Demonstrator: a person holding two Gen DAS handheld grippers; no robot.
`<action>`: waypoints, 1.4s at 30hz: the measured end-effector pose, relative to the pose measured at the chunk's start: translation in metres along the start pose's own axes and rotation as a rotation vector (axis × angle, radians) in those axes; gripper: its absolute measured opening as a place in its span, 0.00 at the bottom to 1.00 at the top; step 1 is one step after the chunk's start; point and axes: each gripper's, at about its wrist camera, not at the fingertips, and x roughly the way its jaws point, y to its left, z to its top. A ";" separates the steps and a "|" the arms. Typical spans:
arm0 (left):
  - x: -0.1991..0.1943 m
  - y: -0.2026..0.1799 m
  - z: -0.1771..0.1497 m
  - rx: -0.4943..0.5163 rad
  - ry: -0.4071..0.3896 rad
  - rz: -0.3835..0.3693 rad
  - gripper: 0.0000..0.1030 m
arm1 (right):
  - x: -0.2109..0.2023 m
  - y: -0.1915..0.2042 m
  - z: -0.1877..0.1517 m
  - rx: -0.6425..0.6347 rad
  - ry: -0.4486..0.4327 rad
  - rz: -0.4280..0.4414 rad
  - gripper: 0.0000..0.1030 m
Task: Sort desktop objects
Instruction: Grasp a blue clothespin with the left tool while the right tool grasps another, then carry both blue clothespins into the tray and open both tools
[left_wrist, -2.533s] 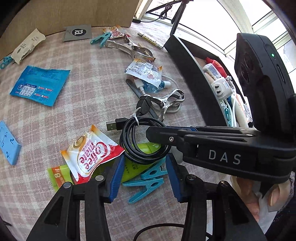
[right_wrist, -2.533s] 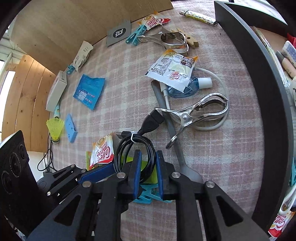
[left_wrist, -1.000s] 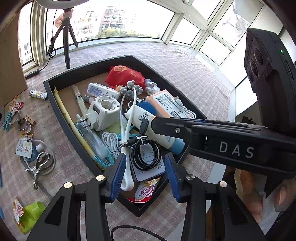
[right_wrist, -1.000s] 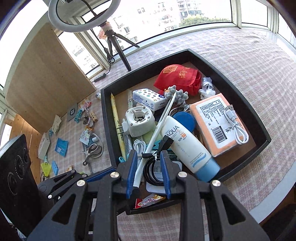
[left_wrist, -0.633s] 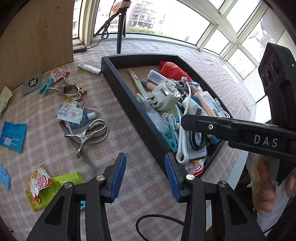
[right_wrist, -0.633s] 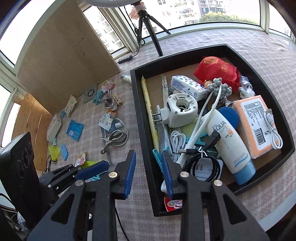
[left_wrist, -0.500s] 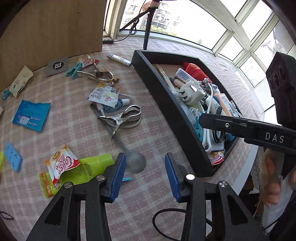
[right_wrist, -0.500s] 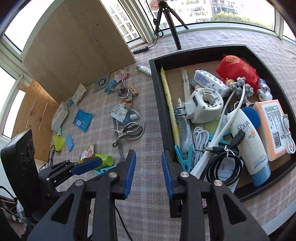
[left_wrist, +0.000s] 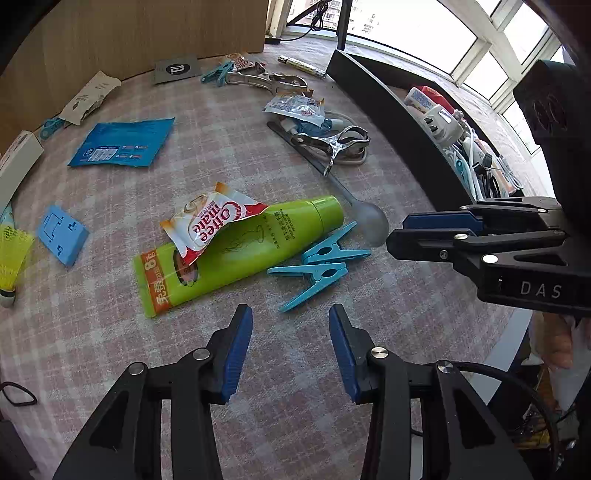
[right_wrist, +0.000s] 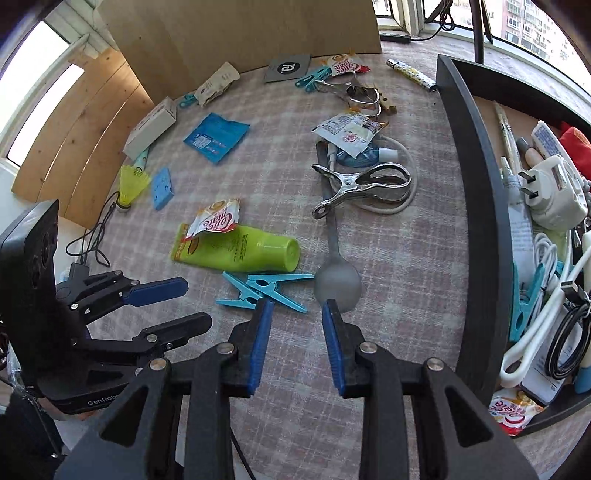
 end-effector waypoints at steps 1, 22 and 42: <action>0.003 -0.003 0.000 0.019 0.000 0.003 0.36 | 0.004 0.003 -0.001 -0.023 0.001 -0.018 0.27; 0.028 -0.026 0.010 0.133 -0.002 0.016 0.14 | 0.043 0.023 0.004 -0.240 0.042 -0.067 0.16; 0.023 -0.027 0.003 -0.029 -0.024 0.064 0.13 | 0.042 0.029 0.005 -0.206 0.017 -0.047 0.04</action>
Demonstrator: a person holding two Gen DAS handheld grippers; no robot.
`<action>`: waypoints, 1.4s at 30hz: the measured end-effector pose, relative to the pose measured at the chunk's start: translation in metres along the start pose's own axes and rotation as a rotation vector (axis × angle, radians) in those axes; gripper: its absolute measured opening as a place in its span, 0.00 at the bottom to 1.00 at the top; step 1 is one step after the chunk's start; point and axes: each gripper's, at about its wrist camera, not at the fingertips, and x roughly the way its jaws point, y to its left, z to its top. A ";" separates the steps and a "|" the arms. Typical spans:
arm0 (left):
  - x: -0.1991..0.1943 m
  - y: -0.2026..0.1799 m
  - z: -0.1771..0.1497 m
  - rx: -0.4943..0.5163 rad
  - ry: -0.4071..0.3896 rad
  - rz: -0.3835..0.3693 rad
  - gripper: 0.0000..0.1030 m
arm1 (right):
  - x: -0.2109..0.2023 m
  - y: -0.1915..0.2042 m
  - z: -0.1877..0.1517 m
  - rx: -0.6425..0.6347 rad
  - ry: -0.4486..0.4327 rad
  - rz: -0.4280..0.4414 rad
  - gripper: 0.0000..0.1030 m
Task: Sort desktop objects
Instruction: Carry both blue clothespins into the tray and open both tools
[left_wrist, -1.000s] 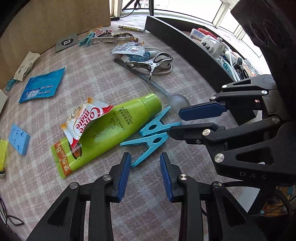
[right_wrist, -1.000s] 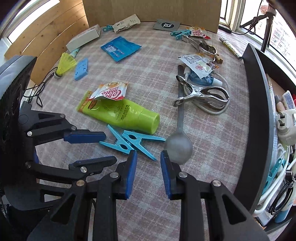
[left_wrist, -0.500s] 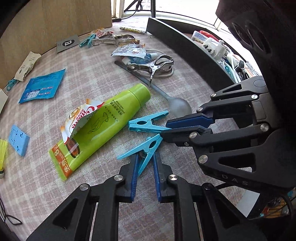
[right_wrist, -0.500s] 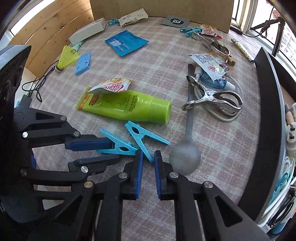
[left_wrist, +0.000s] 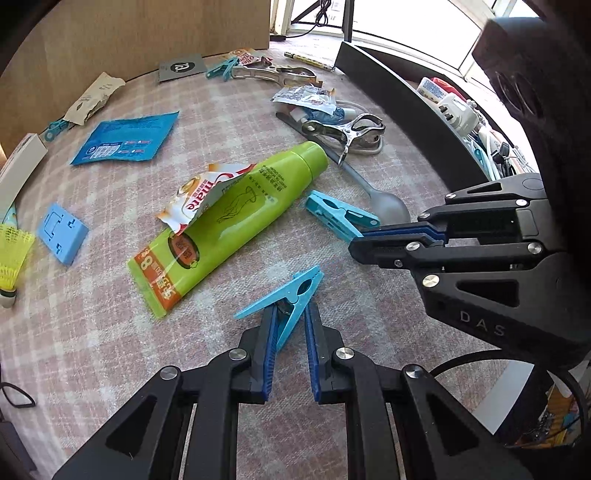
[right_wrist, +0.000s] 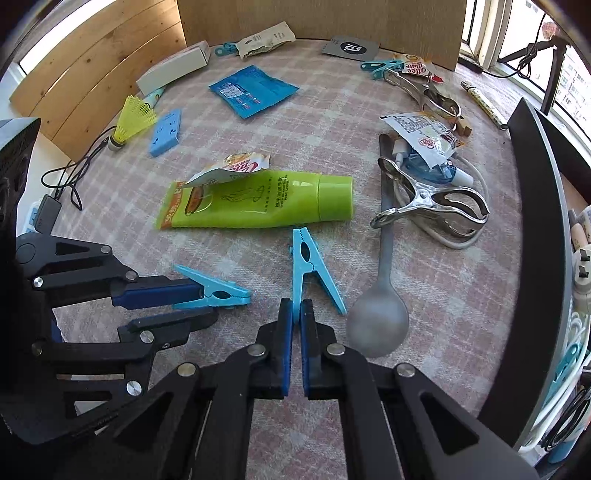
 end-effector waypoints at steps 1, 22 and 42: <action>-0.002 0.001 0.000 -0.012 -0.003 0.000 0.13 | -0.002 0.000 -0.001 0.008 -0.003 0.001 0.04; -0.047 -0.054 0.056 0.055 -0.130 -0.065 0.13 | -0.106 -0.069 -0.027 0.186 -0.205 -0.066 0.04; -0.024 -0.212 0.130 0.207 -0.167 -0.178 0.43 | -0.192 -0.216 -0.108 0.460 -0.311 -0.245 0.37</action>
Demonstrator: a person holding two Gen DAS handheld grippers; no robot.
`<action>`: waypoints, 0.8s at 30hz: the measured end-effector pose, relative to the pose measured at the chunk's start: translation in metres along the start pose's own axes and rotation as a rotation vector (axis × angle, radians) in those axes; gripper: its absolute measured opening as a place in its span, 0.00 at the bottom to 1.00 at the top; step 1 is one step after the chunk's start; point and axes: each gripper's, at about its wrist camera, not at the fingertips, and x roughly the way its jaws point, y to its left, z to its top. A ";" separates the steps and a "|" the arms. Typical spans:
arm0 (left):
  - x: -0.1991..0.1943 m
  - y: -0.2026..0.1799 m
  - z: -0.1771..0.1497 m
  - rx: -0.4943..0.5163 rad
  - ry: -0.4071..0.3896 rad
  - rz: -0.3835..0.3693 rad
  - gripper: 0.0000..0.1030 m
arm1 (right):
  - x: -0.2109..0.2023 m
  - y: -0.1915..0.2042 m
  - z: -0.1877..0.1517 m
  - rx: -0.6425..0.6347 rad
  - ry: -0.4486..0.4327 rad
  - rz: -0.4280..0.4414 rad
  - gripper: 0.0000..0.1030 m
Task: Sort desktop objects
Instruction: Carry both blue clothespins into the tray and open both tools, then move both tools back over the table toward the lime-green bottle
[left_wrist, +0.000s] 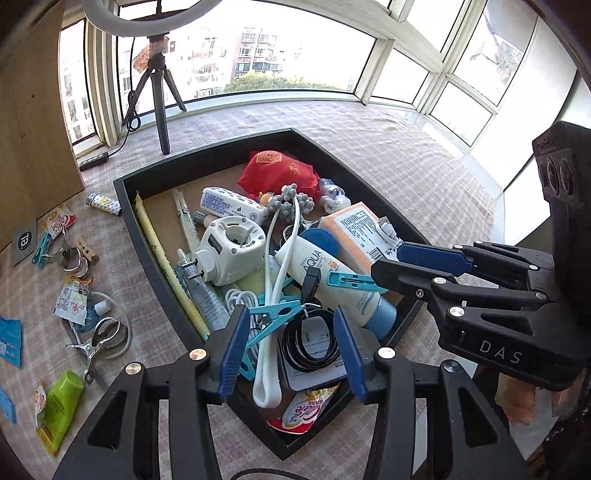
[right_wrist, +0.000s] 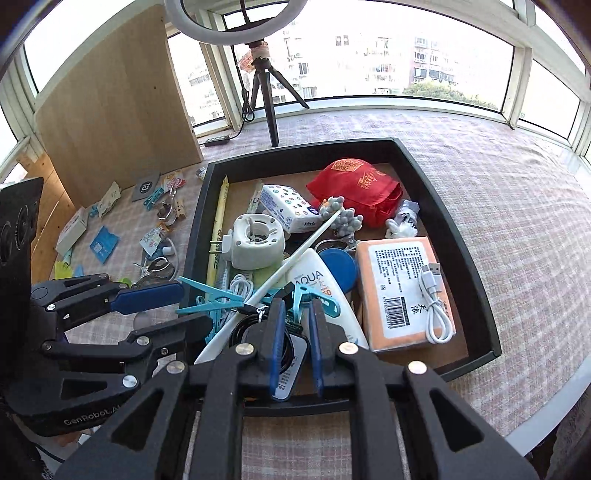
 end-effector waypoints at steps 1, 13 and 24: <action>0.000 0.000 0.000 0.001 0.000 0.005 0.43 | -0.001 -0.003 0.000 0.005 -0.009 0.000 0.38; -0.011 0.037 -0.010 -0.060 0.011 0.073 0.42 | 0.012 0.015 0.012 -0.026 0.004 0.068 0.39; -0.052 0.134 -0.053 -0.204 0.015 0.231 0.42 | 0.035 0.077 0.028 -0.127 0.030 0.165 0.39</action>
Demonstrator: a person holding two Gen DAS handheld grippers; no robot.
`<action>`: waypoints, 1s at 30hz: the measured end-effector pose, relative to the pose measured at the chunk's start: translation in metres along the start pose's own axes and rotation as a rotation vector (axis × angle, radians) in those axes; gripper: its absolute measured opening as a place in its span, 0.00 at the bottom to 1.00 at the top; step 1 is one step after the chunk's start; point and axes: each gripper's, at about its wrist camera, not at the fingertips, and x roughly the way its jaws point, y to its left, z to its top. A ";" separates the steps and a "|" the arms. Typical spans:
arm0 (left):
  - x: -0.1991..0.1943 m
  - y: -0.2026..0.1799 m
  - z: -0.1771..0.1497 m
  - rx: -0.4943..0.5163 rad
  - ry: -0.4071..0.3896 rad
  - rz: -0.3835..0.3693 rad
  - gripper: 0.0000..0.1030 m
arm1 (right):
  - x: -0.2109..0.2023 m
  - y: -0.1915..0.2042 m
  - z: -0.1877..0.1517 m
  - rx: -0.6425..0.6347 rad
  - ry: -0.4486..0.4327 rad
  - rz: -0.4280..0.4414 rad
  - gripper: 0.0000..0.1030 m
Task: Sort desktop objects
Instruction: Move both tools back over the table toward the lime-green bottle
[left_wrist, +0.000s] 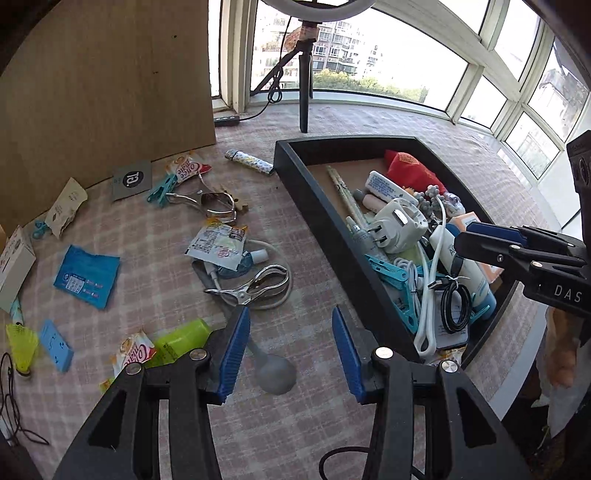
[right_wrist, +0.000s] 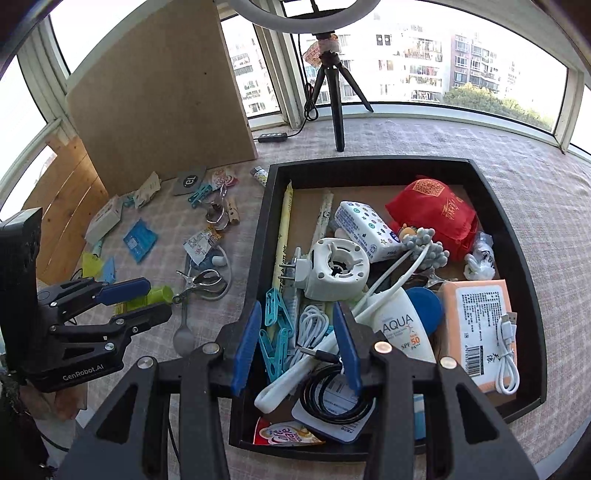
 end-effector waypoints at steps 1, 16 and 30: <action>-0.002 0.011 -0.004 -0.016 0.003 0.015 0.42 | 0.004 0.006 0.002 -0.012 0.005 0.008 0.39; -0.008 0.096 -0.058 -0.120 0.055 0.087 0.42 | 0.074 0.084 0.013 -0.115 0.135 0.093 0.39; 0.028 0.101 -0.073 -0.055 0.139 -0.001 0.43 | 0.115 0.103 0.010 -0.082 0.265 0.121 0.39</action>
